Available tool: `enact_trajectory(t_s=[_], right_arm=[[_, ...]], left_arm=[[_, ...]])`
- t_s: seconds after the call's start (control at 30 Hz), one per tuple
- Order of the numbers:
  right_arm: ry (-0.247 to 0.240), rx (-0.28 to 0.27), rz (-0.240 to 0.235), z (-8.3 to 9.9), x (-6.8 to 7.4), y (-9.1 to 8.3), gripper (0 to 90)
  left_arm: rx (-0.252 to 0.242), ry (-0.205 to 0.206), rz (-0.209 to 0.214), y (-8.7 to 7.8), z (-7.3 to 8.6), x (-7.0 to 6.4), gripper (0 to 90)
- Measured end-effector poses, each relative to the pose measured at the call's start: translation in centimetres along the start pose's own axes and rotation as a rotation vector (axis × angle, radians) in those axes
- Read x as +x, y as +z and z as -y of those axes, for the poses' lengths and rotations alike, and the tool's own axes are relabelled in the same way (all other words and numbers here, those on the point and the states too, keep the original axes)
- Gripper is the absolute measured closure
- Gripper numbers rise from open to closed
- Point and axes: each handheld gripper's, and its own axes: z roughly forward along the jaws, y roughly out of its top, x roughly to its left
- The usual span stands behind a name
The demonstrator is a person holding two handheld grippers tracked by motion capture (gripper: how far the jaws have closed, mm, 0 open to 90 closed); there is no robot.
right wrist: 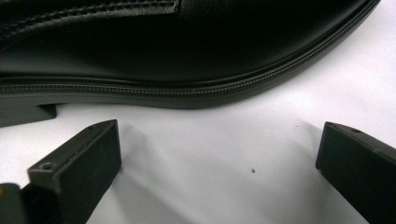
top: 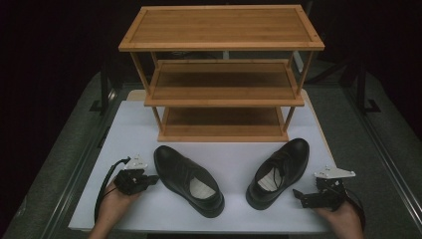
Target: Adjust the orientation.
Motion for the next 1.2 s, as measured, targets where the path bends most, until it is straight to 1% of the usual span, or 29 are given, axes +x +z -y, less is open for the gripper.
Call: enact_trajectory(t_s=[0.13, 0.23, 0.37, 0.4, 0.5, 0.63, 0.73, 0.8, 0.87, 0.93, 1.0, 1.07, 1.1, 1.17, 1.2], right_arm=[[-0.002, -0.001, 0.0, 0.0, 0.0, 0.0, 0.0], [-0.002, -0.001, 0.0, 0.0, 0.0, 0.0, 0.0], [-0.002, -0.002, -0.001, 0.0, 0.0, 0.0, 0.0], [-0.002, -0.002, 0.0, 0.0, 0.0, 0.0, 0.0], [-0.002, -0.003, 0.0, 0.0, 0.0, 0.0, 0.0], [-0.002, -0.003, -0.001, 0.0, 0.0, 0.0, 0.0], [-0.002, -0.002, -0.001, 0.0, 0.0, 0.0, 0.0], [-0.002, -0.002, -0.001, 0.0, 0.0, 0.0, 0.0], [-0.002, -0.003, 0.0, 0.0, 0.0, 0.0, 0.0], [-0.002, -0.003, 0.0, 0.0, 0.0, 0.0, 0.0], [-0.002, -0.003, -0.001, 0.0, 0.0, 0.0, 0.0], [-0.002, -0.003, 0.0, 0.0, 0.0, 0.0, 0.0], [-0.002, -0.003, 0.0, 0.0, 0.0, 0.0, 0.0], [-0.002, -0.003, 0.0, 0.0, 0.0, 0.0, 0.0], [-0.003, -0.003, 0.0, 0.0, 0.0, 0.0, 0.0]], left_arm=[[0.0, 0.01, -0.012, 1.0, -1.3, 0.4, 90.0], [-0.002, 0.01, -0.016, 1.4, -1.7, 0.4, 90.0], [-0.005, 0.009, -0.013, 2.0, -2.4, 0.6, 90.0], [-0.004, 0.011, -0.015, 2.4, -2.8, 0.6, 90.0], [-0.006, 0.011, -0.017, 2.7, -3.2, 0.6, 90.0], [-0.014, 0.0, -0.006, 3.3, -3.7, 0.7, 90.0], [-0.015, 0.004, -0.011, 3.9, -4.5, 0.6, 90.0], [-0.016, 0.005, -0.01, 4.1, -4.7, 0.5, 90.0], [-0.017, 0.007, -0.003, 4.4, -5.1, 0.5, 90.0], [-0.039, 0.005, 0.011, 4.8, -5.6, 0.3, 90.0], [-0.032, 0.009, 0.012, 4.8, -5.7, 0.3, 90.0], [-0.04, 0.01, 0.021, 5.0, -6.2, 0.2, 90.0], [-0.04, 0.01, 0.021, 5.0, -6.2, 0.2, 90.0], [-0.035, 0.023, 0.01, 5.3, -6.6, 0.0, 90.0], [-0.043, 0.025, 0.012, 5.6, -7.0, -0.2, 90.0]])
